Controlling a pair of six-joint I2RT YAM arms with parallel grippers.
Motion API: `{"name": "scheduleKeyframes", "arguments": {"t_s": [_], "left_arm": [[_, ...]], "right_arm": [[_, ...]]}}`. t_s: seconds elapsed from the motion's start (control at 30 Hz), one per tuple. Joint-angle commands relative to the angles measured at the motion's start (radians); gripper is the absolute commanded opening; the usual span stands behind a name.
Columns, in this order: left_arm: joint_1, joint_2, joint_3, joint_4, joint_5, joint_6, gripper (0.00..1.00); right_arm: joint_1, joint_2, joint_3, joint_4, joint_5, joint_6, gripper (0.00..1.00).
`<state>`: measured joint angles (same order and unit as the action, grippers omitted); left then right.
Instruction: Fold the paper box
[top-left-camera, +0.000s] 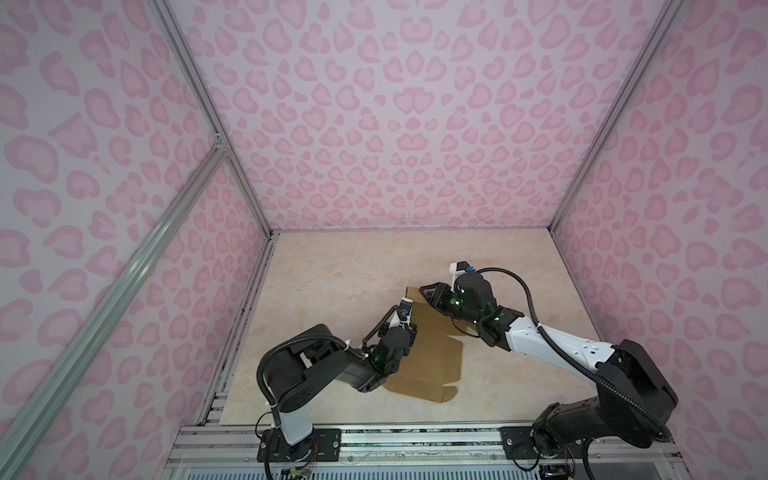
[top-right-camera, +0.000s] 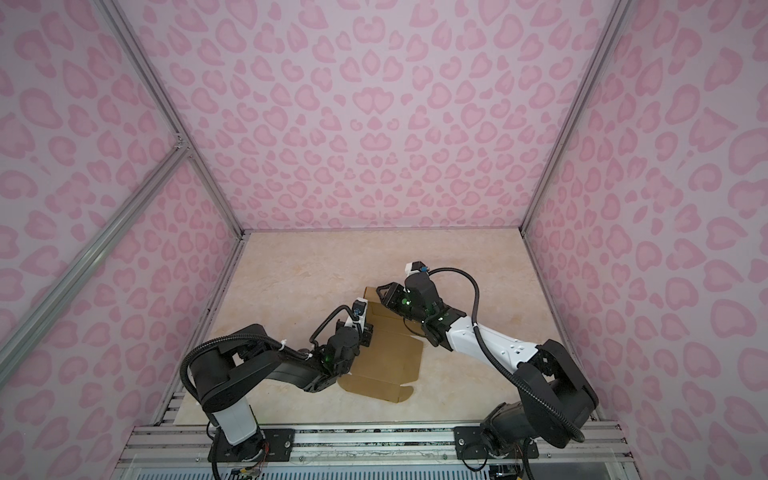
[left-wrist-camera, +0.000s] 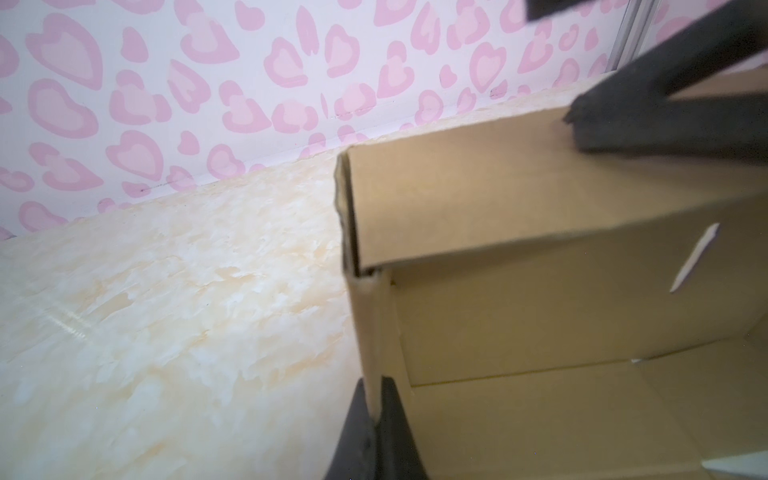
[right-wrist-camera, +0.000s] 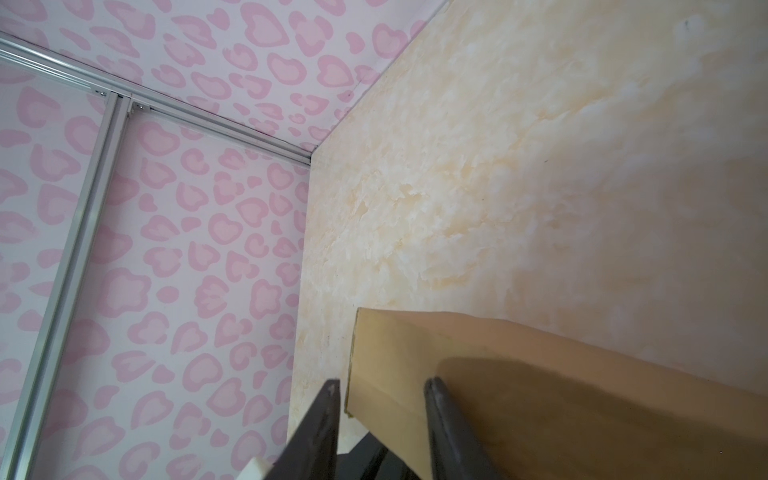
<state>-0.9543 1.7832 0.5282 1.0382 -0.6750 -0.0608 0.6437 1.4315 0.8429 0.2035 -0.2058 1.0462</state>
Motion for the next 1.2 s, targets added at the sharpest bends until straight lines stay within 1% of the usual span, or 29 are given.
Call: {"name": "scheduleKeyframes", "arguments": {"t_s": [0.0,0.13,0.2,0.23,0.33,0.43,0.6,0.77,0.9,1.0,1.17], "left_arm": [[0.0,-0.027,-0.02,0.008,-0.044,-0.02,0.02],[-0.001,-0.056,-0.043,0.006,-0.04,-0.027,0.02],[-0.001,-0.064,-0.051,0.014,-0.037,-0.032,0.02],[-0.001,-0.066,-0.057,0.023,-0.025,-0.034,0.02],[-0.001,-0.074,-0.069,0.042,0.016,-0.033,0.02],[0.002,-0.081,-0.08,0.055,0.035,-0.028,0.03],[0.017,-0.081,-0.092,0.071,0.097,-0.019,0.03],[0.028,-0.067,-0.093,0.108,0.166,-0.004,0.03],[0.04,-0.065,-0.1,0.131,0.211,-0.005,0.03],[0.044,-0.058,-0.104,0.138,0.218,-0.005,0.03],[0.046,-0.052,-0.101,0.141,0.228,-0.001,0.03]], "right_arm": [[-0.016,-0.034,0.031,-0.12,0.03,-0.084,0.4],[-0.034,-0.086,0.109,-0.294,0.091,-0.229,0.44],[-0.035,-0.099,0.152,-0.376,0.142,-0.278,0.45],[-0.036,-0.106,0.159,-0.384,0.146,-0.286,0.45],[-0.042,-0.129,0.155,-0.356,0.095,-0.274,0.46],[-0.074,-0.13,0.142,-0.323,-0.011,-0.248,0.47],[-0.07,-0.069,0.185,-0.355,-0.095,-0.335,0.5],[-0.067,-0.003,0.214,-0.288,-0.227,-0.35,0.5],[-0.043,0.033,0.222,-0.281,-0.236,-0.353,0.49],[-0.035,0.048,0.207,-0.262,-0.246,-0.337,0.49],[-0.023,0.049,0.191,-0.261,-0.231,-0.341,0.48]]}}
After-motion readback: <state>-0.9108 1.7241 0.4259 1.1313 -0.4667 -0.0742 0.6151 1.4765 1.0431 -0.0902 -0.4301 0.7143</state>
